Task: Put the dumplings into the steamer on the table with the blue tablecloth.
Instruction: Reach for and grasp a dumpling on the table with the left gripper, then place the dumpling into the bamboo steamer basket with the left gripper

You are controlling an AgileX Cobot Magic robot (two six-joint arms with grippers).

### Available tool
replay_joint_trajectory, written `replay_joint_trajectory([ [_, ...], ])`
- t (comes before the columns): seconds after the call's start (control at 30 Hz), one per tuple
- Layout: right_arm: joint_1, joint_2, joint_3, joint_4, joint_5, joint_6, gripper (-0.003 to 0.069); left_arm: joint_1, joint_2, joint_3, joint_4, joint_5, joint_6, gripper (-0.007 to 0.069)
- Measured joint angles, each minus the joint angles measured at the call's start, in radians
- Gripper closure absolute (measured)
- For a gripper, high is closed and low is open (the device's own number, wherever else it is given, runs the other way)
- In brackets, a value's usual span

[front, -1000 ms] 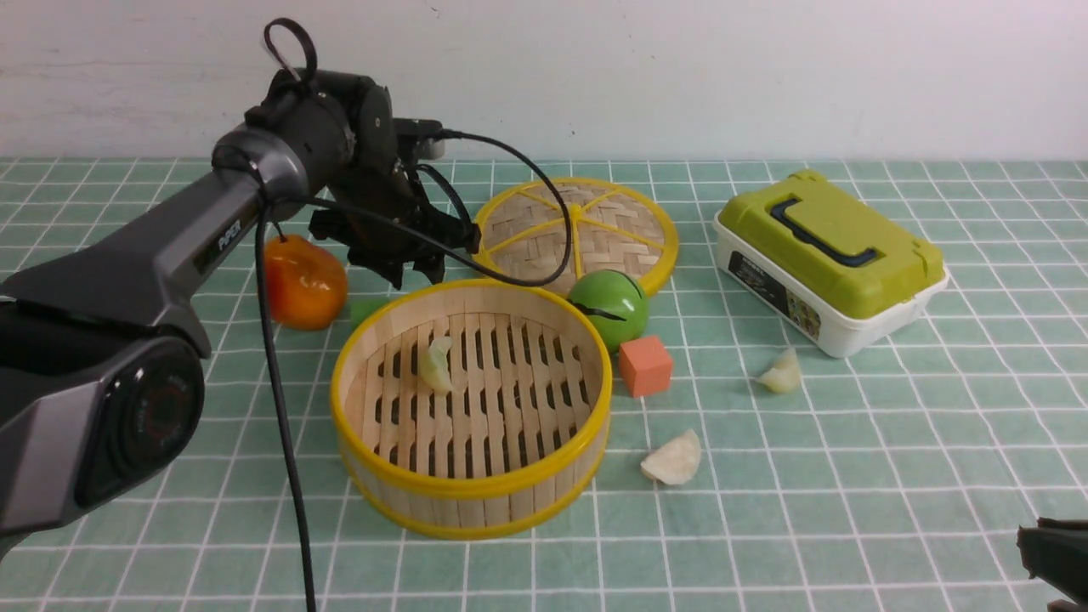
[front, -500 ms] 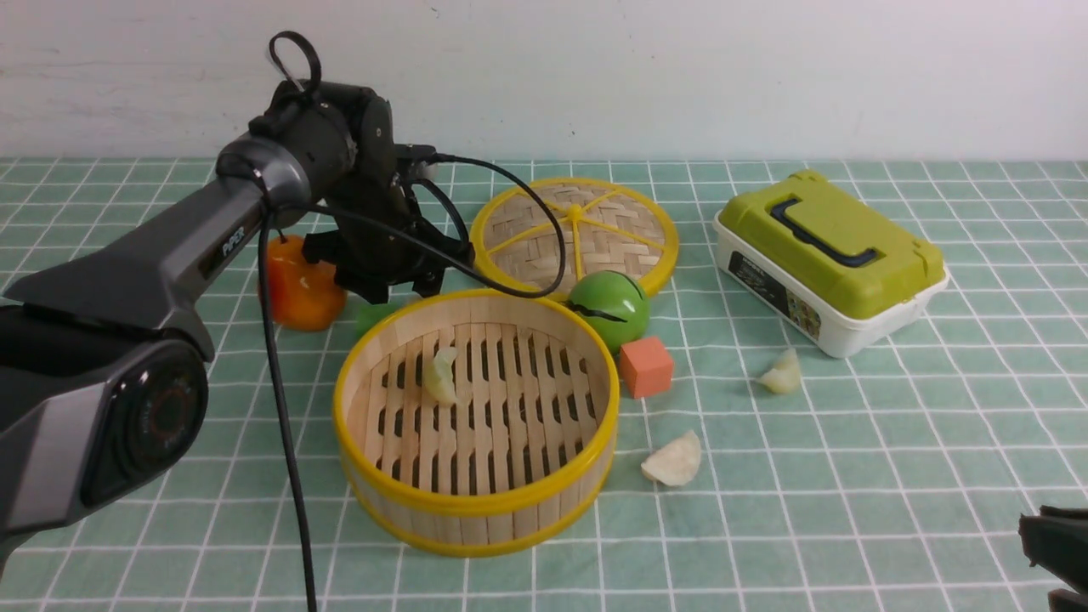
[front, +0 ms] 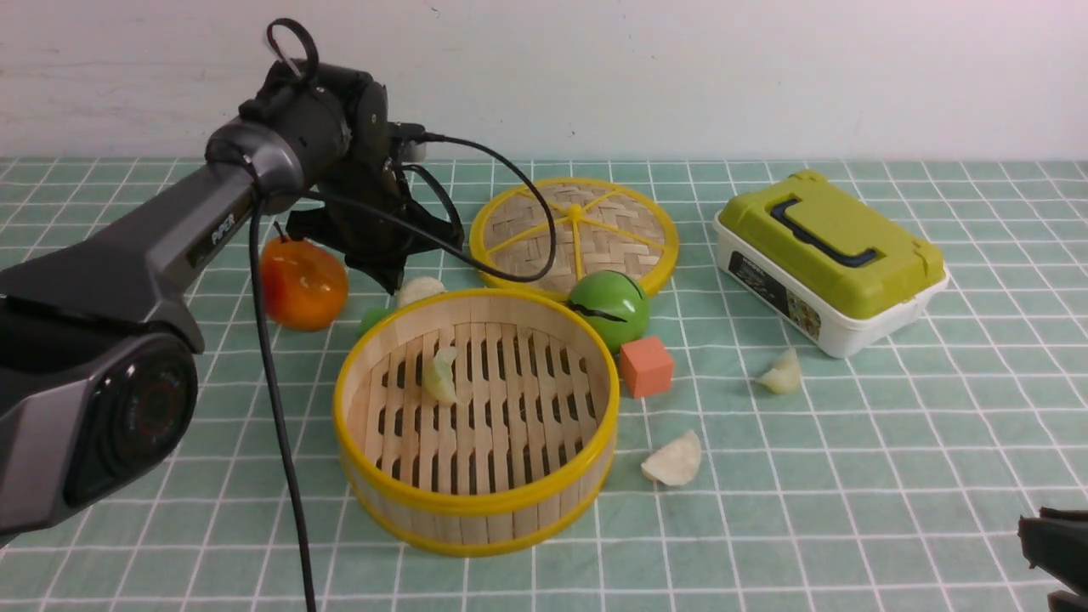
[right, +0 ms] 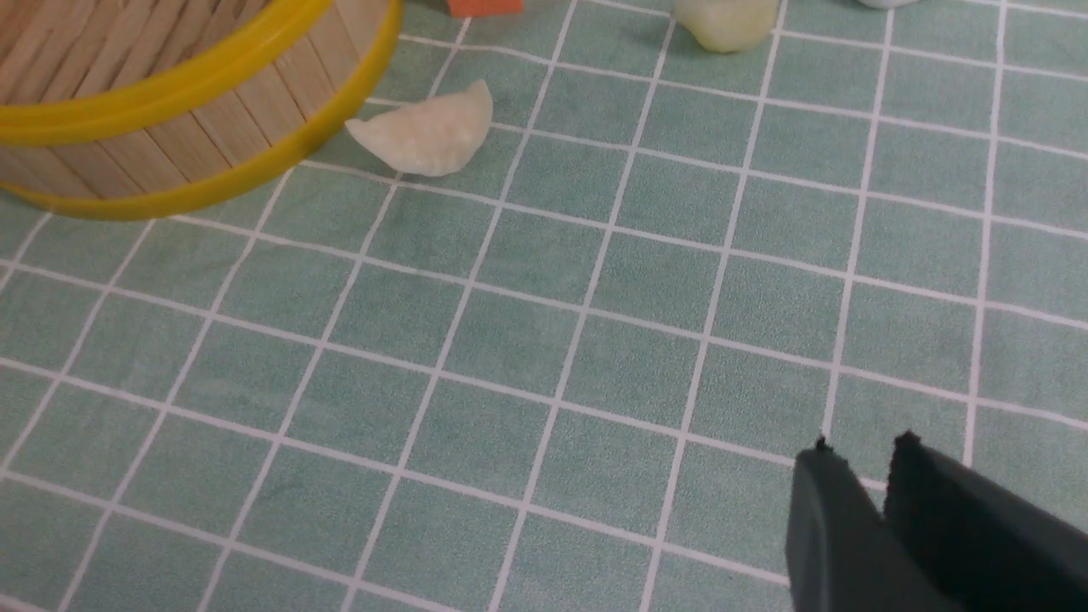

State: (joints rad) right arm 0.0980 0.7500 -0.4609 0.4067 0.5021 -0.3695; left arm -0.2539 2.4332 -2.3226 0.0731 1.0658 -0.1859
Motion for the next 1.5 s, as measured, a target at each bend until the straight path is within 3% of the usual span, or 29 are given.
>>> replay_joint_trajectory([
  [0.2, 0.000, 0.000, 0.000, 0.000, 0.000, 0.000, 0.0548, 0.000, -0.015, 0.000, -0.011, -0.038, 0.060, 0.0629],
  [0.33, 0.000, 0.000, 0.000, 0.000, 0.000, 0.000, 0.0545, 0.000, 0.014, 0.000, -0.061, -0.070, 0.230, 0.0498],
  [0.43, 0.000, 0.000, 0.000, 0.000, 0.000, 0.000, 0.0545, -0.001, 0.044, 0.000, -0.080, -0.098, 0.322, 0.0354],
  [0.5, 0.000, 0.000, 0.000, 0.000, 0.000, 0.000, 0.0543, -0.001, 0.062, 0.000, -0.078, -0.128, 0.355, 0.0259],
  [0.57, 0.000, 0.000, 0.000, 0.000, 0.000, 0.000, 0.0543, 0.000, 0.071, 0.000, -0.073, -0.144, 0.360, 0.0225],
  [0.7, 0.000, 0.000, 0.000, 0.000, 0.000, 0.000, 0.0543, 0.000, 0.079, 0.000, -0.043, -0.171, 0.351, 0.0241],
  [0.9, 0.000, 0.000, 0.000, 0.001, 0.000, 0.000, 0.0545, 0.000, 0.082, 0.000, -0.042, -0.205, 0.261, 0.0473],
  [1.2, 0.000, 0.000, 0.000, 0.001, 0.000, 0.000, 0.0540, 0.000, 0.057, 0.004, -0.038, -0.153, 0.186, 0.0478],
  [1.5, 0.000, 0.000, 0.000, 0.001, -0.001, 0.000, 0.0532, 0.000, -0.124, 0.005, -0.063, -0.096, 0.161, 0.0478],
])
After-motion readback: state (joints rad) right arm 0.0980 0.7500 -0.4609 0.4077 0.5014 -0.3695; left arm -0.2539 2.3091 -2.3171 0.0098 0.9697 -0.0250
